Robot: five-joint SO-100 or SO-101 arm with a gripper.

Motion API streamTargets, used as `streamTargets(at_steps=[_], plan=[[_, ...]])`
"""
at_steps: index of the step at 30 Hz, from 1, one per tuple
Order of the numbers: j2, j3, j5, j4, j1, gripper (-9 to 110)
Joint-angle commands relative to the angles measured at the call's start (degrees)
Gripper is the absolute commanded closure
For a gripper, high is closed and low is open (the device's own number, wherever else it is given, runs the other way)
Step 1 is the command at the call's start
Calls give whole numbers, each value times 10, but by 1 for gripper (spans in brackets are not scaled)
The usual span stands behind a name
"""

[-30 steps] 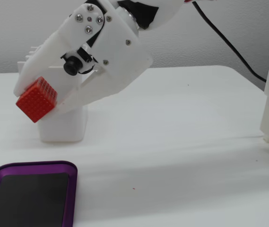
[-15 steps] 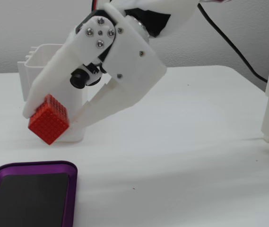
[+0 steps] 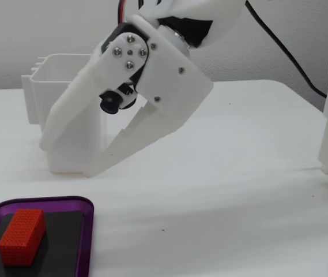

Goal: Pick up the cube and place it in the box.

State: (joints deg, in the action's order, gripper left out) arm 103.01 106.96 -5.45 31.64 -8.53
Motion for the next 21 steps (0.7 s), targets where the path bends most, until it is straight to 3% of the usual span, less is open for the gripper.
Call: streamTargets(at_steps=[1,12,16,21], plan=[[21,-33,4,20,4,87],[286,-75,5,280,11,87],[432,1,49,356,10,87],[641,170,124,363,11,88]])
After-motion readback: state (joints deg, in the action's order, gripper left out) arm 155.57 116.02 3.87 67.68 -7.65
